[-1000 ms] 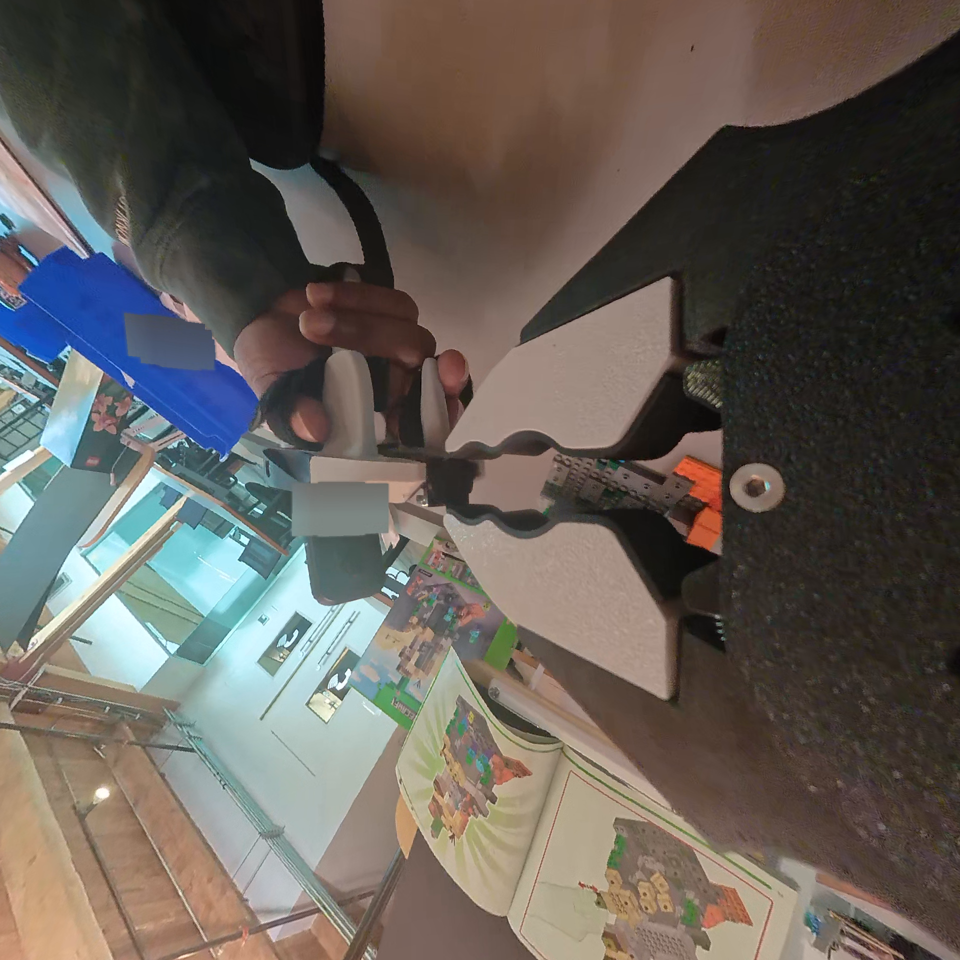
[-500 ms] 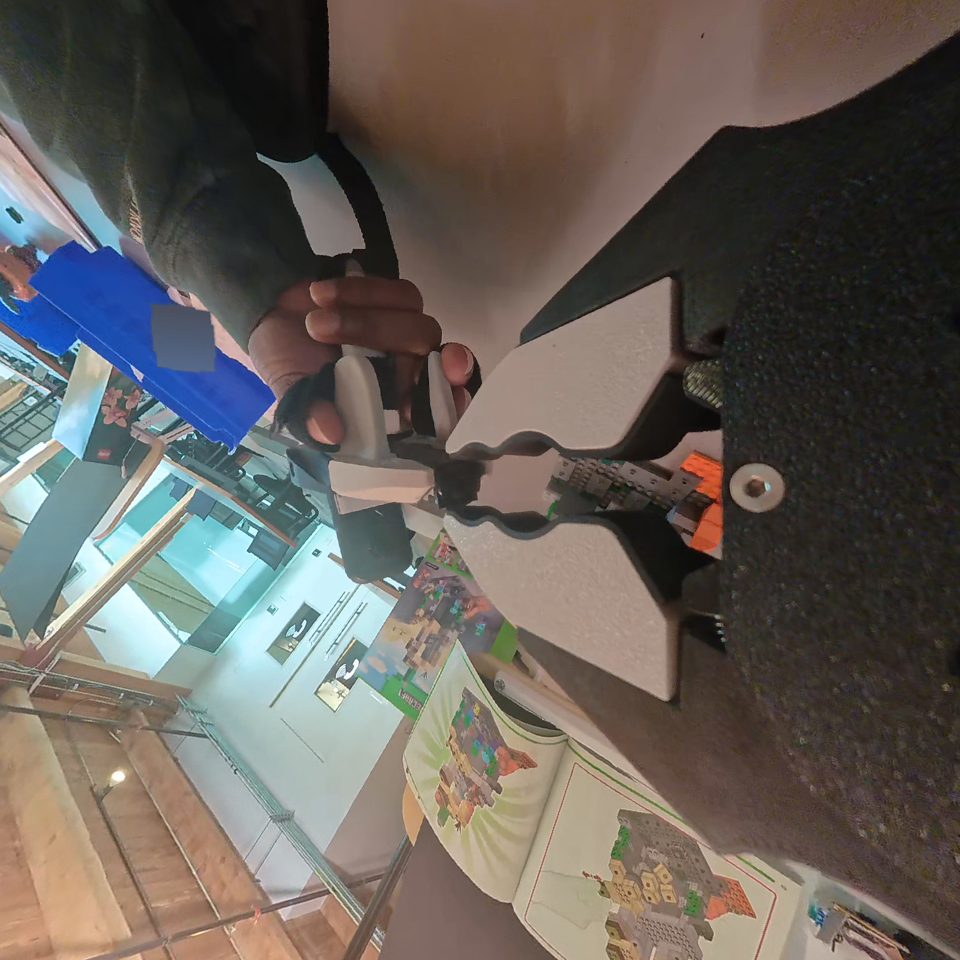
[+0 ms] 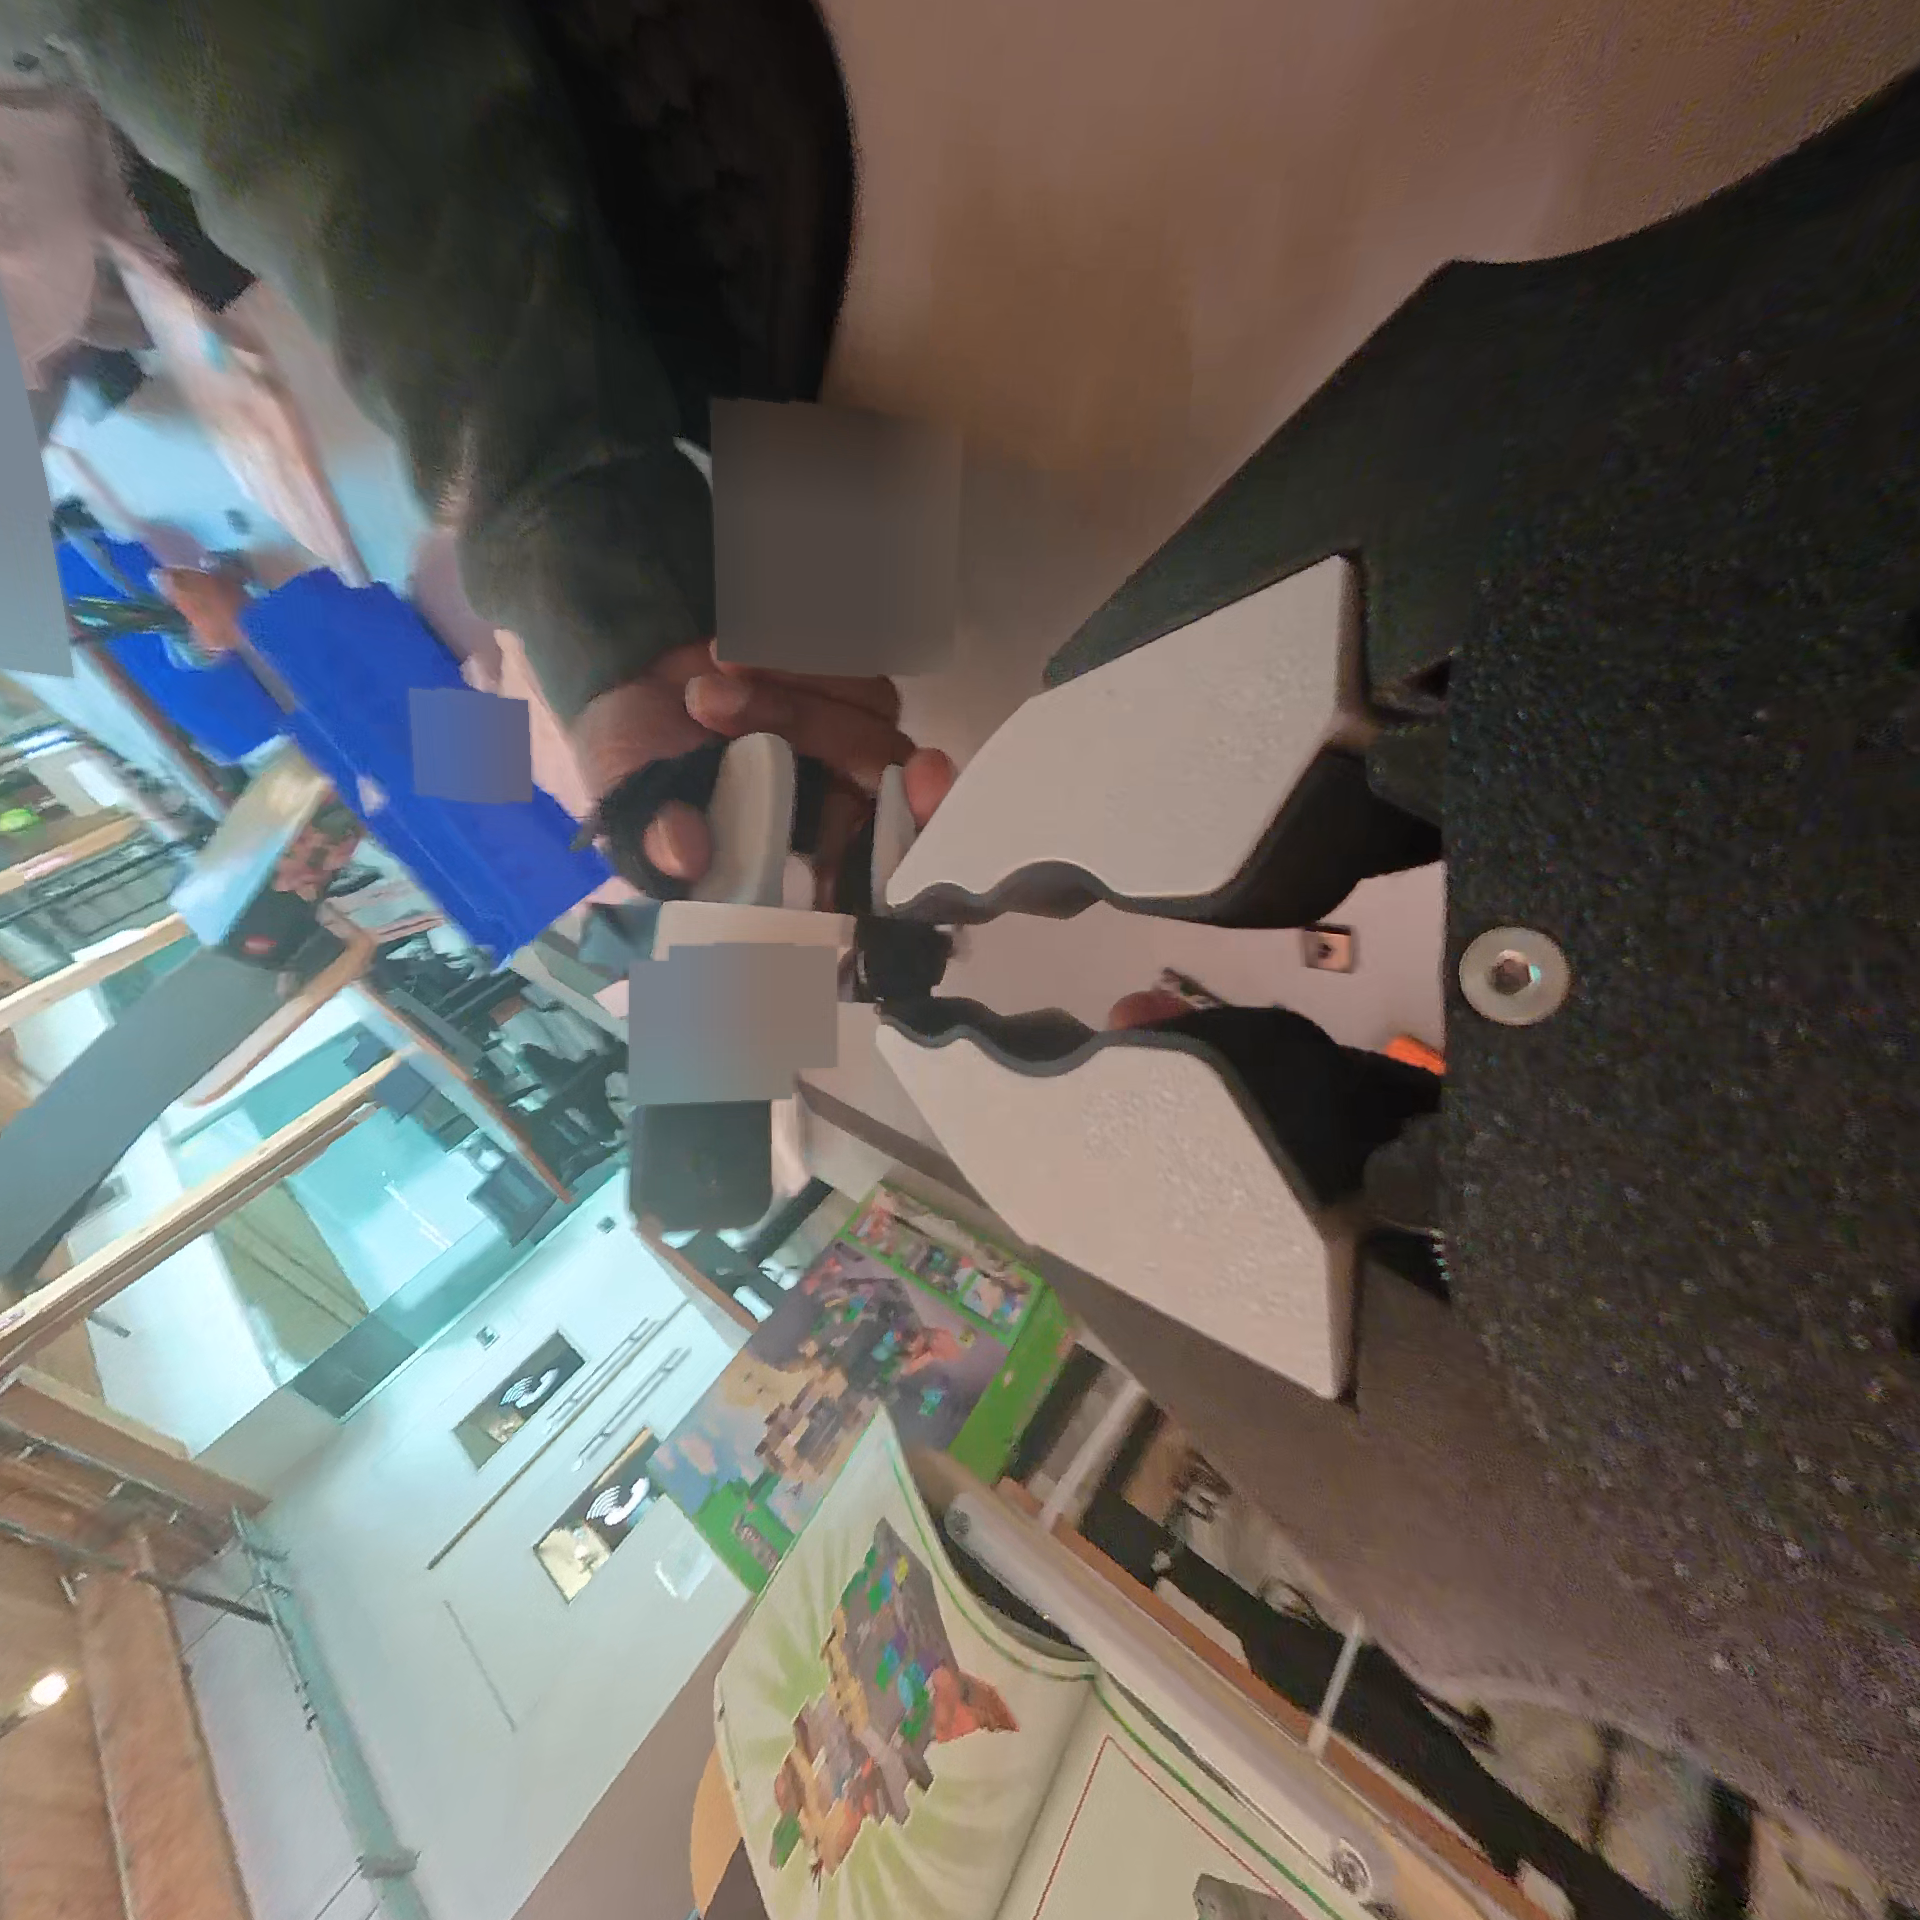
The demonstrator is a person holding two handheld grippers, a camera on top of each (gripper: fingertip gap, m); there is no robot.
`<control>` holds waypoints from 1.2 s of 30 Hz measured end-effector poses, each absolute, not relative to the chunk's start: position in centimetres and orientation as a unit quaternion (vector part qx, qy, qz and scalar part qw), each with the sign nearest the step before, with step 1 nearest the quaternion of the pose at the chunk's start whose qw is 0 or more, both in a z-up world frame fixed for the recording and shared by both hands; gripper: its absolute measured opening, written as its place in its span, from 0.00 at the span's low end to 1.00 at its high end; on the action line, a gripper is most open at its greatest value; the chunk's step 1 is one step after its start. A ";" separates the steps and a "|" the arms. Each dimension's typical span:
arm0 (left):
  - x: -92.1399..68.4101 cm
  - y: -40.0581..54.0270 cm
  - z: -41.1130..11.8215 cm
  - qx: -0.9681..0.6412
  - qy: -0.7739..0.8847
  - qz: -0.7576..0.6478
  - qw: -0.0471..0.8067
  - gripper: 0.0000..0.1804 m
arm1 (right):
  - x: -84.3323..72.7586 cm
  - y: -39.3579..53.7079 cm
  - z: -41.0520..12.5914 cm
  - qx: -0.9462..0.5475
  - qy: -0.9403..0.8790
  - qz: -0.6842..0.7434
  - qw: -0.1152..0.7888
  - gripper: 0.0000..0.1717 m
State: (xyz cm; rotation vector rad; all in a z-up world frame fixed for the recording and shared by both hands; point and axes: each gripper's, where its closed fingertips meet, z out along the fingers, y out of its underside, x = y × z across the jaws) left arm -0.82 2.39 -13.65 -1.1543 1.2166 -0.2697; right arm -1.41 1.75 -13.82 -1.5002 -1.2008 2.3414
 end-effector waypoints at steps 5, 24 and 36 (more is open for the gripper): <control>-3.0 2.0 -10.1 -0.497 0.484 -0.178 0.698 0.08 | 1.1 5.6 -12.8 -0.516 -0.372 0.757 0.149 0.09; -4.0 7.7 -24.4 -0.689 0.527 -0.091 0.489 0.08 | -0.9 7.3 -23.5 -0.665 -0.565 0.413 0.260 0.09; -3.9 7.5 -24.9 -0.696 0.523 -0.121 0.476 0.14 | -1.0 7.3 -26.5 -0.677 -0.612 0.323 0.252 0.09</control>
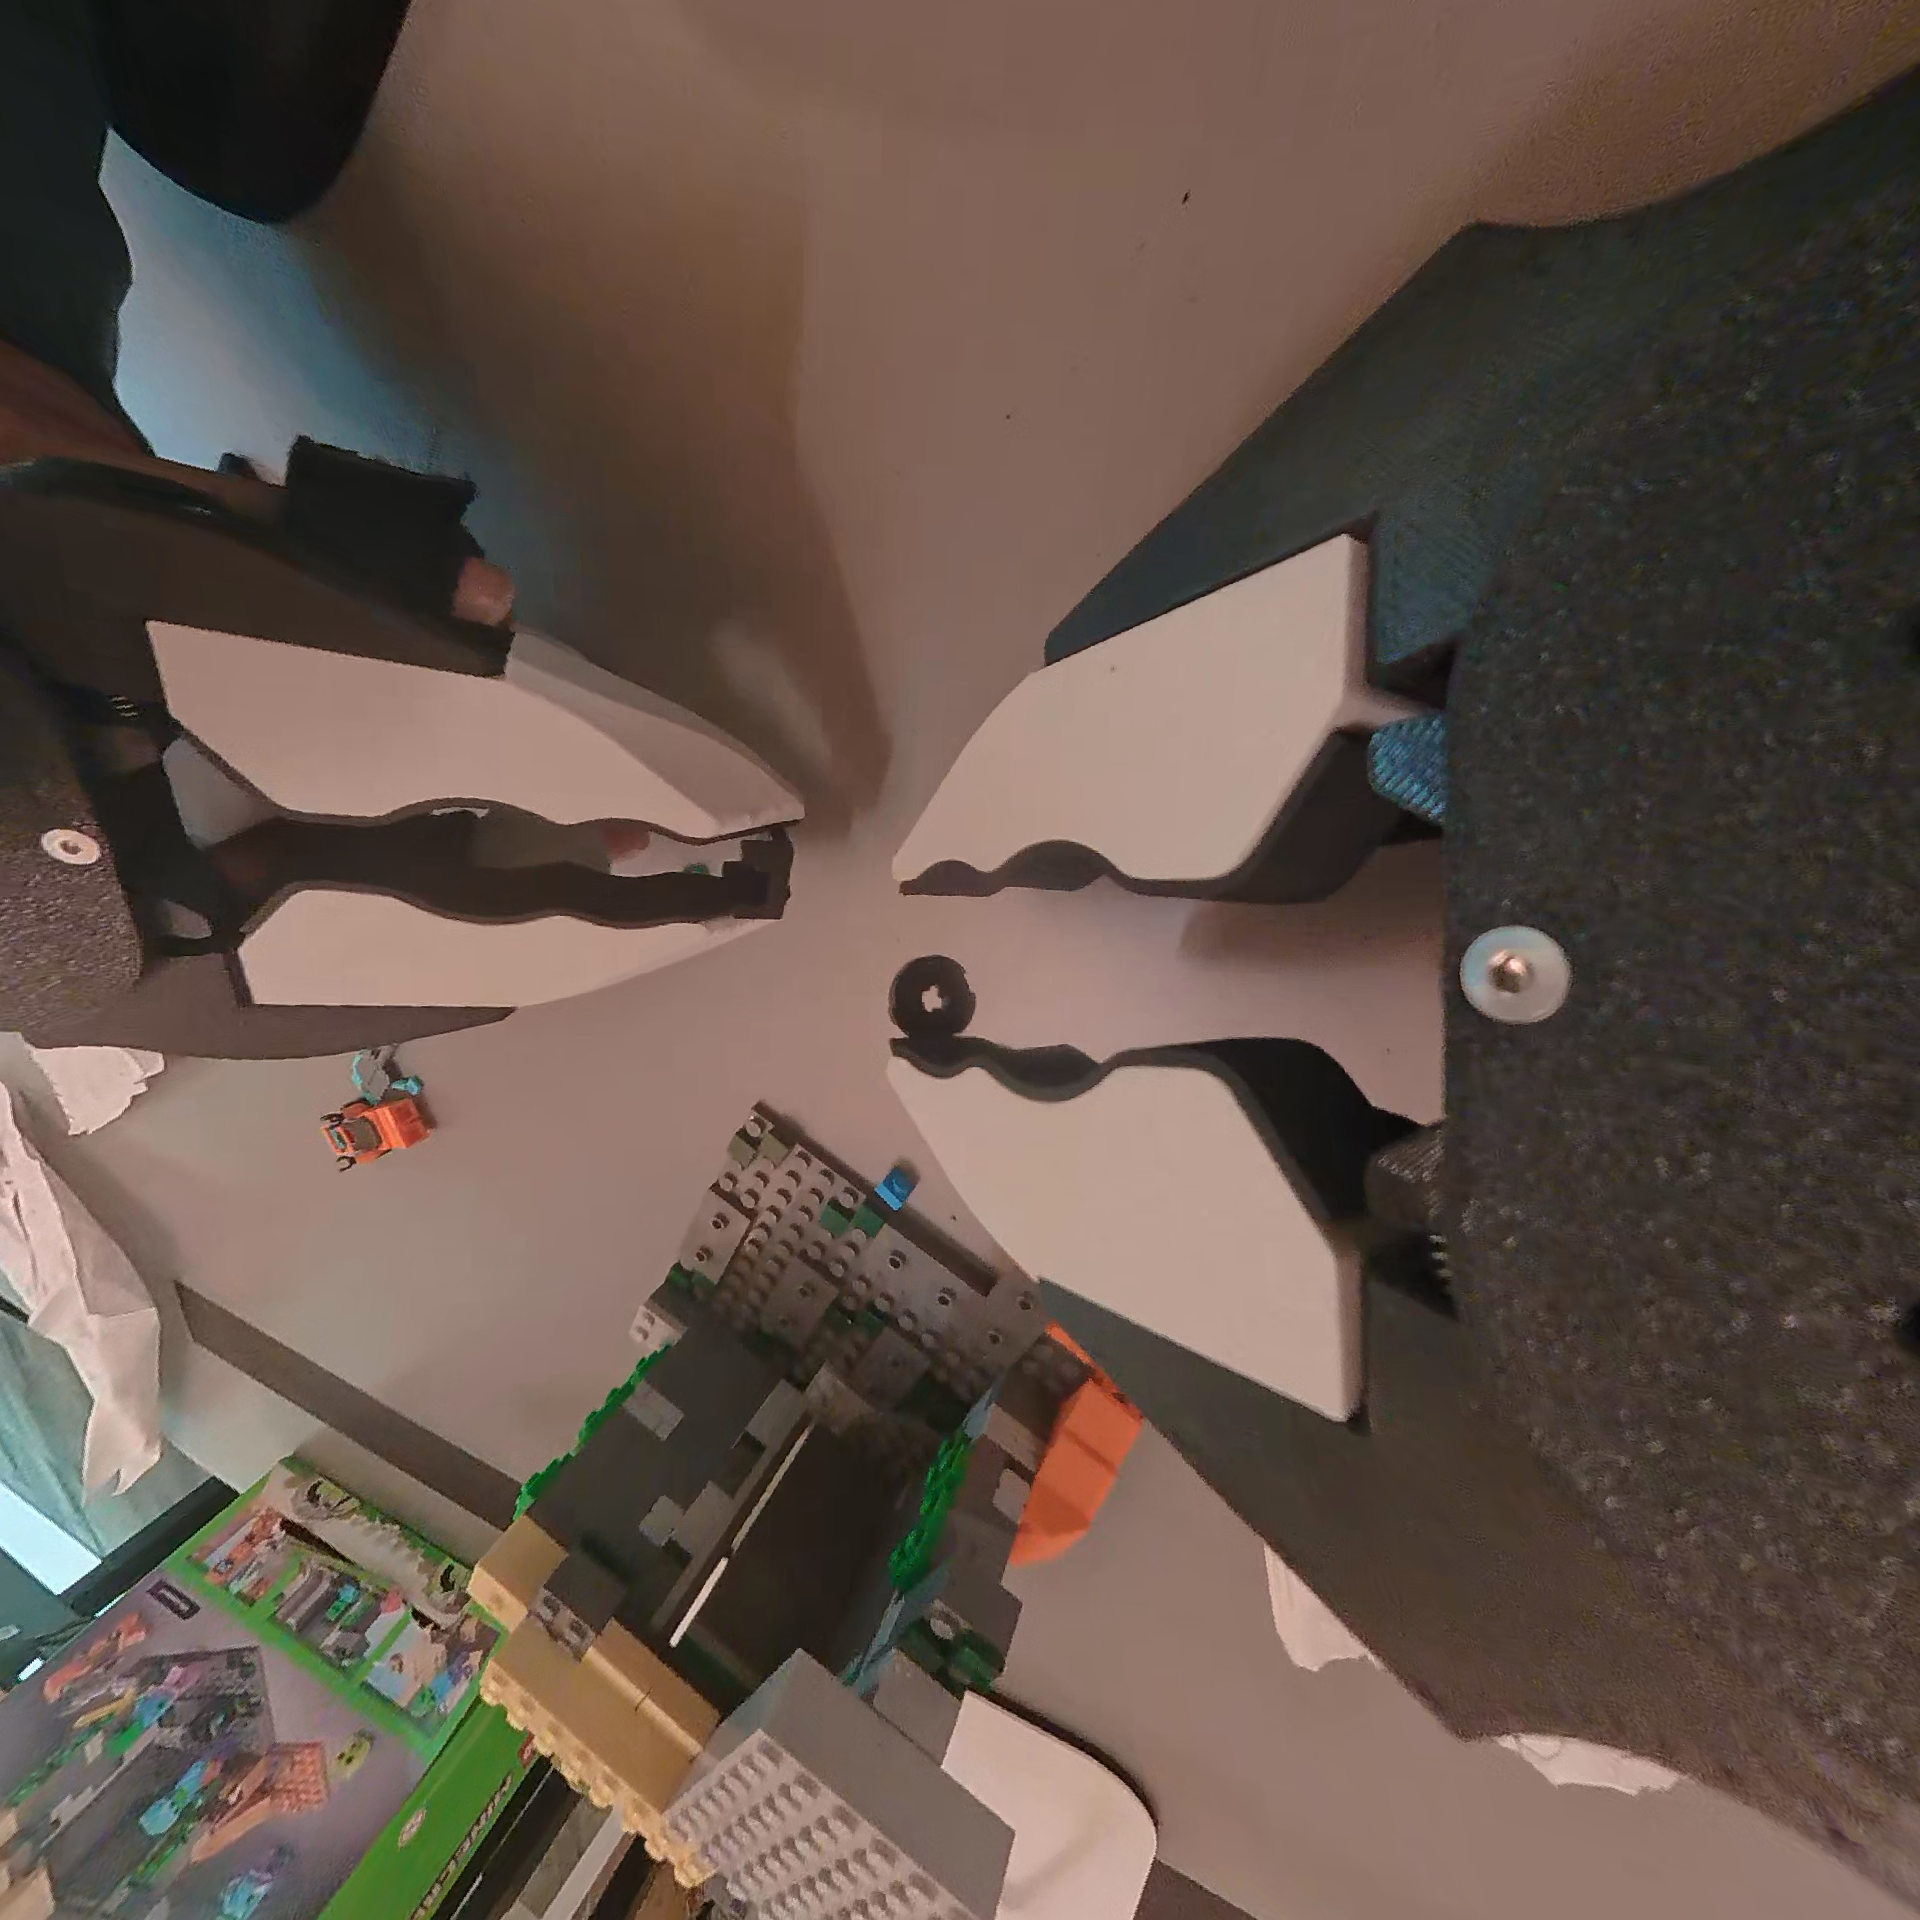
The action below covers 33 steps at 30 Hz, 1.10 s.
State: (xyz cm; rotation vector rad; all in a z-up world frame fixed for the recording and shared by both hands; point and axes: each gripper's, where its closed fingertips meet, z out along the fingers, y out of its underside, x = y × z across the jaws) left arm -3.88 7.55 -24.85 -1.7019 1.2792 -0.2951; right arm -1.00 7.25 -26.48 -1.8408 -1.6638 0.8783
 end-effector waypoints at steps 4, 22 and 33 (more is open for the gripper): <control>-3.6 7.2 -24.5 -0.690 0.526 -0.134 0.480 0.15 | -1.3 6.9 -26.6 -0.672 -0.617 0.323 0.251 0.11; -12.6 12.1 -20.9 -0.767 0.354 -0.079 0.530 0.17 | -0.3 10.2 -22.1 -0.677 -0.526 0.394 0.332 0.19; -22.7 12.1 -26.5 -0.894 0.113 -0.192 0.388 0.32 | -0.5 10.2 -22.8 -0.686 -0.528 0.379 0.327 0.17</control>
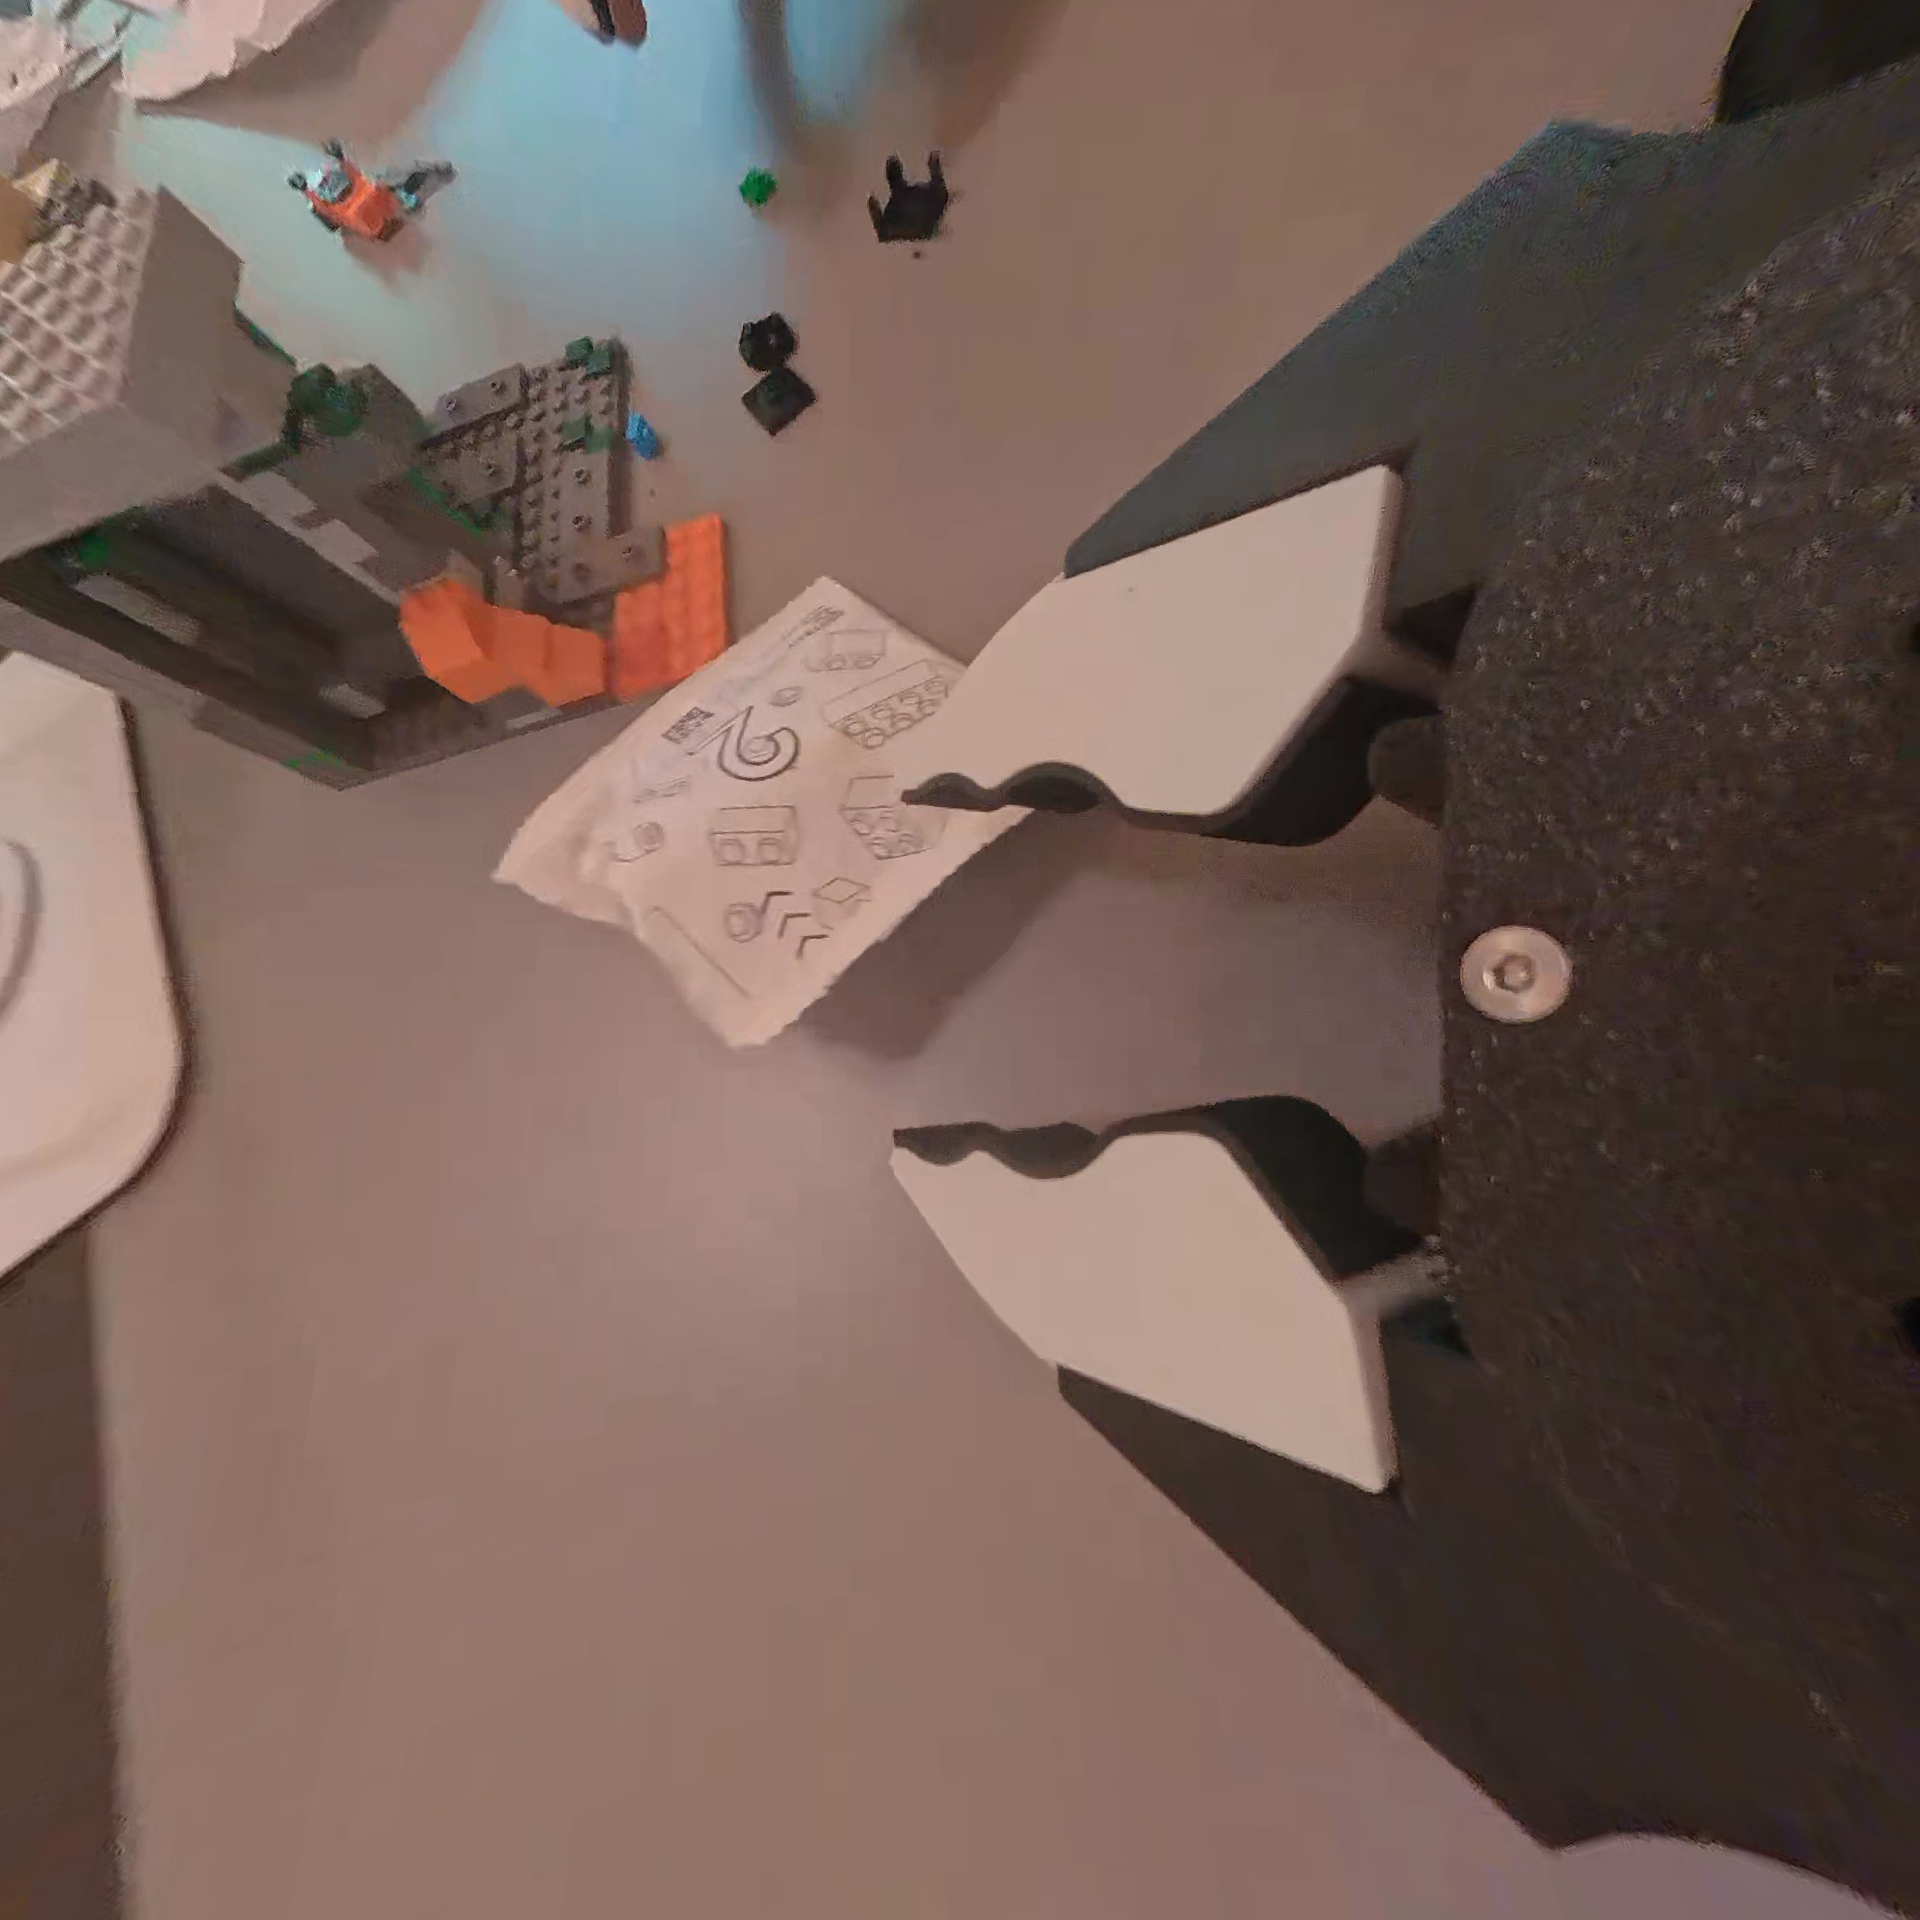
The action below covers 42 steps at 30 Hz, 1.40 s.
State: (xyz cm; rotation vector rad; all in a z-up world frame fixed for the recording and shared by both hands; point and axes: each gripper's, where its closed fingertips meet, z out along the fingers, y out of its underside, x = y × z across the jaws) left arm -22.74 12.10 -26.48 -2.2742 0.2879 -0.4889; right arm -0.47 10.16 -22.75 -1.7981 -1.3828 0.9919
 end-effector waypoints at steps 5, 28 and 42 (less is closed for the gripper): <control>-21.0 12.5 -26.8 -0.884 0.092 -0.267 0.372 0.15 | -0.6 10.0 -22.7 -0.686 -0.523 0.390 0.322 0.16; -10.2 6.0 -21.4 -0.683 0.476 -0.276 0.480 0.00 | -3.5 11.6 -28.3 -0.717 -0.596 0.216 0.289 0.18; -9.7 5.1 -22.1 -0.670 0.498 -0.294 0.465 0.00 | -3.0 11.6 -25.0 -0.709 -0.562 0.290 0.313 0.07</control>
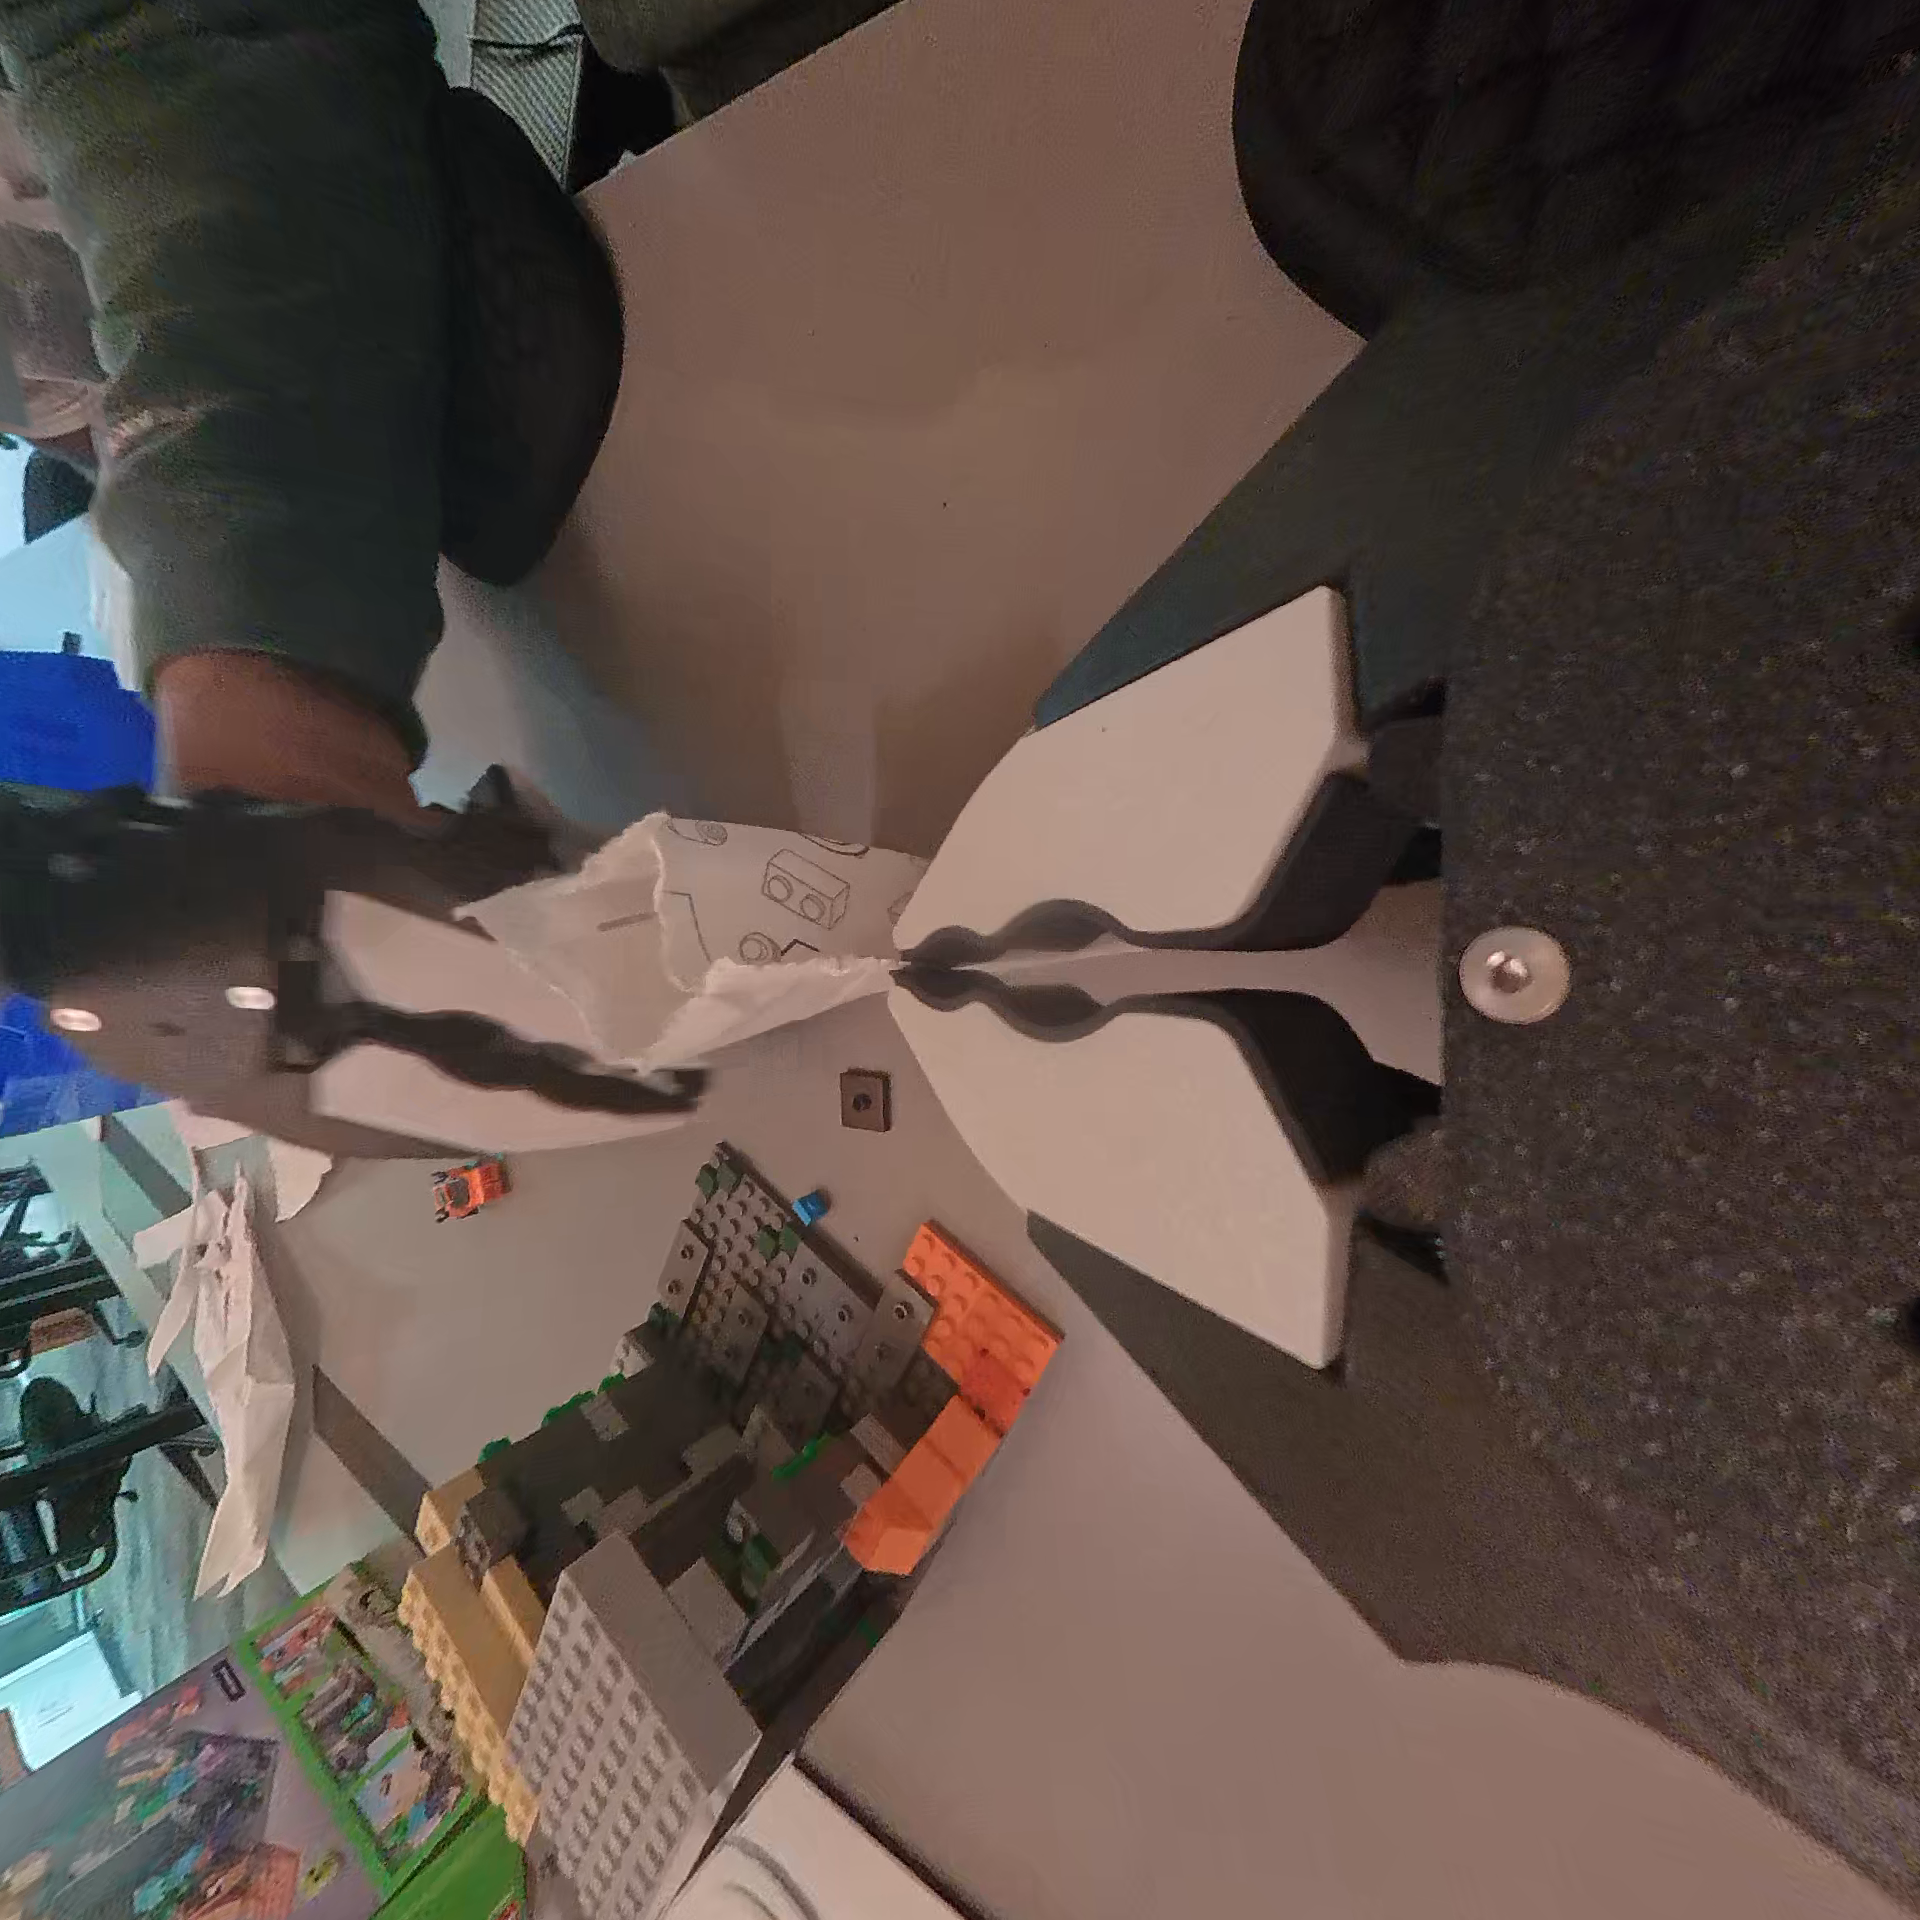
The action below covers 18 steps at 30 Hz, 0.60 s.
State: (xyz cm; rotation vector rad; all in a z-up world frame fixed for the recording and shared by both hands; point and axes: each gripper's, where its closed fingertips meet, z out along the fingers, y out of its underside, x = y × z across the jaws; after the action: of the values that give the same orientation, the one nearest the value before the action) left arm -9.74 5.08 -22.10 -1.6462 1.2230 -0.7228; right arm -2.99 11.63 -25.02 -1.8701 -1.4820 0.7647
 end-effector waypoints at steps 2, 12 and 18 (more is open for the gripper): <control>-9.5 5.1 -22.3 -0.671 0.501 -0.292 0.462 0.00 | -3.2 11.1 -20.9 -0.674 -0.542 0.345 0.363 0.07; -8.3 4.8 -23.0 -0.664 0.512 -0.304 0.453 0.00 | -6.7 4.8 -17.9 -0.581 -0.609 0.394 0.369 0.14; -8.2 4.8 -23.0 -0.662 0.513 -0.303 0.454 0.00 | -6.3 4.8 -17.8 -0.575 -0.603 0.411 0.369 0.16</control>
State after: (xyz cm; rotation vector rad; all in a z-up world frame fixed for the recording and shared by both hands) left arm -8.24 4.76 -23.00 -1.6345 1.2675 -0.7485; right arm -6.25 4.85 -17.81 -1.4769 -1.5482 1.0541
